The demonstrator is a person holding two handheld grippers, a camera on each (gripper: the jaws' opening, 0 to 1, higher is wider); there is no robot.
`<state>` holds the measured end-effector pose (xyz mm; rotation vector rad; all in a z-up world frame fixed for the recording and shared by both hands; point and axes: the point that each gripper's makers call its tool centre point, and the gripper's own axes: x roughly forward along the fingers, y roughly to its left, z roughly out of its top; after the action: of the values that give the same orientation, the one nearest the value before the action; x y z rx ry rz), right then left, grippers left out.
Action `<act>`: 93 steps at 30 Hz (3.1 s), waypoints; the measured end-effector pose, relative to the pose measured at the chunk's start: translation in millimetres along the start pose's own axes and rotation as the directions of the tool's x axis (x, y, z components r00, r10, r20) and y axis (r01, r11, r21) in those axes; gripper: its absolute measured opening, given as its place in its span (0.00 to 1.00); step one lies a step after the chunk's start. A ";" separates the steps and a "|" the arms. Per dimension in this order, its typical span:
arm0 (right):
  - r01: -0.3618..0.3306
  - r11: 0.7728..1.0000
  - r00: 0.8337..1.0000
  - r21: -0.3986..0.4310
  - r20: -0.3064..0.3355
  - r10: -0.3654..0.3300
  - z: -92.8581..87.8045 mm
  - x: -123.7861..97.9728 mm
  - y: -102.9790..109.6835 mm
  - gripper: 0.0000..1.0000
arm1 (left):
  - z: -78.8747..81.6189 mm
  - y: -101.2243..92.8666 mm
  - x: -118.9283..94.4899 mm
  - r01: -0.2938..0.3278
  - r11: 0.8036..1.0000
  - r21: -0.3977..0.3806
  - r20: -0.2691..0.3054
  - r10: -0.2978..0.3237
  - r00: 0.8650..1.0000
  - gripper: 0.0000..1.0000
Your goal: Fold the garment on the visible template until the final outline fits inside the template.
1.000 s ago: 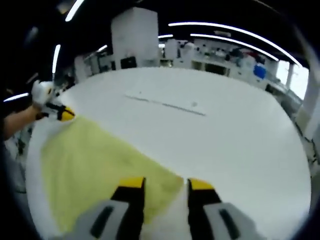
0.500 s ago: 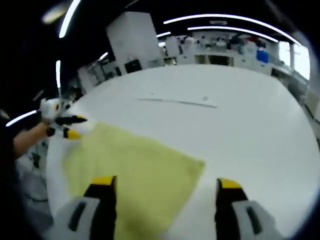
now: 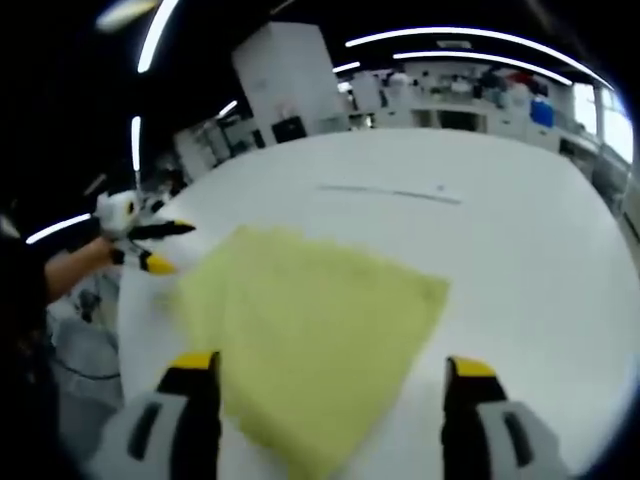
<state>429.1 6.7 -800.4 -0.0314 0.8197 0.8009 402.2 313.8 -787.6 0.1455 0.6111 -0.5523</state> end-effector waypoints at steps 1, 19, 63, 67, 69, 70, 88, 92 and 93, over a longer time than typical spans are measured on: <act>-0.005 1.000 1.000 -0.005 -0.004 0.005 -3.1 -1.2 2.0 0.92 | -1.7 -2.6 -1.7 0.003 1.000 0.000 -0.003 -0.003 1.000 0.78; -0.002 1.000 0.999 0.003 -0.048 0.002 -57.4 -25.4 22.6 0.76 | -33.1 -42.4 -23.9 0.025 0.999 0.025 0.001 -0.025 1.000 0.49; 0.054 0.999 0.998 -0.007 -0.026 -0.054 -83.9 -32.6 10.4 0.00 | -68.5 -53.8 -30.3 0.066 0.991 -0.117 -0.046 -0.072 0.996 0.00; 0.049 0.998 0.999 0.027 -0.017 -0.049 -83.5 -35.5 7.3 0.00 | -71.2 -48.9 -32.7 0.059 0.992 -0.110 -0.053 -0.065 0.996 0.00; 0.051 0.998 0.999 0.027 -0.012 -0.050 -82.4 -36.3 8.2 0.00 | -72.7 -46.5 -33.5 0.053 0.993 -0.106 -0.057 -0.059 0.997 0.00; 0.049 0.998 0.999 0.027 -0.011 -0.049 -82.1 -36.6 9.0 0.00 | -73.2 -45.6 -33.7 0.050 0.993 -0.104 -0.059 -0.056 0.997 0.00; 0.057 0.998 0.998 0.005 -0.024 -0.057 -87.5 -46.3 5.2 0.00 | -81.0 -52.0 -39.2 0.053 0.995 -0.080 -0.087 -0.059 0.994 0.00; 0.056 0.998 0.998 -0.006 -0.030 -0.056 -88.3 -47.9 4.9 0.00 | -82.1 -56.6 -41.5 0.056 0.995 -0.080 -0.089 -0.063 0.994 0.00; 0.057 0.998 0.998 -0.008 -0.031 -0.057 -89.0 -48.5 5.2 0.00 | -82.6 -58.1 -42.0 0.057 0.995 -0.081 -0.090 -0.064 0.994 0.00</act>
<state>348.7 -48.4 -829.1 -0.0735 0.8421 0.7511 301.0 307.3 -828.7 0.0790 0.7280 -0.5821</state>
